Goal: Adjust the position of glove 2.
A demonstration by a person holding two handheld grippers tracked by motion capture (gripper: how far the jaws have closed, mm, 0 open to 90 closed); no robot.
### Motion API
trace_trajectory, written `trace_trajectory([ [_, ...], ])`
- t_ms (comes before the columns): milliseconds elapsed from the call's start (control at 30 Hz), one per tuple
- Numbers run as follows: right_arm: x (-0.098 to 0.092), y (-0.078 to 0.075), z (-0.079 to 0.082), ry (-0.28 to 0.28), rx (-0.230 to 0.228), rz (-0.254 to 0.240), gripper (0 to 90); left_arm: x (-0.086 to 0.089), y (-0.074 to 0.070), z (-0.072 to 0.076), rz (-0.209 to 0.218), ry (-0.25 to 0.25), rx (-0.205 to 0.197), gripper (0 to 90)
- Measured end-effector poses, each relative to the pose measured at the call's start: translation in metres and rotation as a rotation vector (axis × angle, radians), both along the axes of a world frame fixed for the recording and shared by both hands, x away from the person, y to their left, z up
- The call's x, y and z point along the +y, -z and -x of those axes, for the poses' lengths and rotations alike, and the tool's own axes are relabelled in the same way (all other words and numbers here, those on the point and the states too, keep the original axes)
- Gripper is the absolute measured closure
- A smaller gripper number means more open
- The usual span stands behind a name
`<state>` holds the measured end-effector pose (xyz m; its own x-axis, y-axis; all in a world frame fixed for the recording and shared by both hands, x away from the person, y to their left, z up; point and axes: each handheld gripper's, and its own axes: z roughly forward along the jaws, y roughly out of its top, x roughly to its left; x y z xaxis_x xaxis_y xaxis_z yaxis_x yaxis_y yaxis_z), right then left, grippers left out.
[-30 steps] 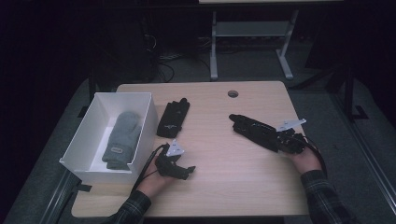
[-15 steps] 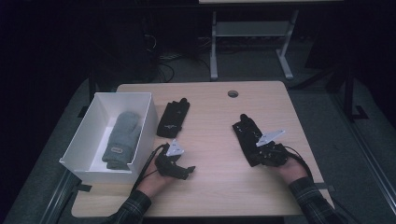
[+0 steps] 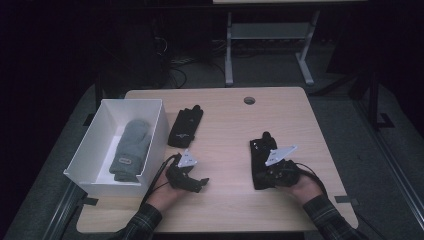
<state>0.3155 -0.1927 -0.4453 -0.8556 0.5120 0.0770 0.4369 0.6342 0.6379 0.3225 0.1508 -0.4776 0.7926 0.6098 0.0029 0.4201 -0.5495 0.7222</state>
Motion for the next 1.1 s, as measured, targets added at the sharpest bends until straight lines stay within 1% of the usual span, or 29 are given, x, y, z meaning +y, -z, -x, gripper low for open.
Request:
trace_trajectory([
  [67,-0.011,-0.002,-0.005,0.034,-0.017,0.009,90.0,0.000,0.000,0.000,0.000,0.000,0.000,12.8],
  [100,-0.017,-0.002,-0.007,0.049,-0.021,0.004,90.0,0.000,0.000,0.000,0.000,0.000,0.000,12.8],
  [133,-0.021,-0.001,-0.009,0.057,-0.020,-0.003,90.0,0.000,0.000,0.000,0.000,0.000,0.000,12.8],
  [167,-0.027,-0.001,-0.010,0.074,-0.014,0.002,90.0,0.000,0.000,0.000,-0.001,0.001,0.000,12.8],
  [267,-0.036,0.004,-0.014,0.093,-0.007,0.036,89.4,0.000,0.000,0.000,0.000,0.002,0.000,12.8],
  [367,-0.037,0.010,-0.015,0.095,0.010,0.071,89.5,0.000,0.000,0.000,0.000,0.002,0.000,12.8],
  [500,-0.028,0.012,-0.014,0.067,0.018,0.066,89.9,0.000,0.000,0.000,0.000,0.003,0.000,12.8],
  [733,-0.002,0.012,-0.008,-0.003,0.031,0.042,90.0,0.000,0.000,0.000,0.000,0.003,0.000,12.8],
  [767,0.001,0.013,-0.008,-0.015,0.025,0.044,90.0,0.000,0.000,0.000,0.000,0.003,0.000,12.8],
  [800,0.005,0.013,-0.007,-0.026,0.034,0.038,90.0,0.000,0.000,0.000,0.000,0.003,0.000,12.8],
  [833,0.008,0.013,-0.007,-0.043,0.029,0.041,90.0,0.000,0.000,0.000,0.000,0.003,0.000,12.8],
  [867,0.011,0.013,-0.005,-0.049,0.040,0.034,90.0,0.000,0.000,0.000,0.000,0.002,0.000,12.8],
  [967,0.020,0.014,-0.003,-0.088,0.033,0.034,90.0,0.000,0.000,0.000,-0.001,0.003,0.000,12.8],
  [1000,0.024,0.013,-0.001,-0.096,0.042,0.031,90.0,0.000,0.000,0.000,0.000,0.001,0.001,12.8],
  [1033,0.026,0.014,0.000,-0.106,0.041,0.028,90.0,0.000,0.000,0.000,-0.001,0.002,0.001,12.8],
  [1100,0.032,0.015,0.002,-0.152,0.028,0.029,90.0,0.000,0.000,0.000,0.000,0.002,0.000,12.8],
])
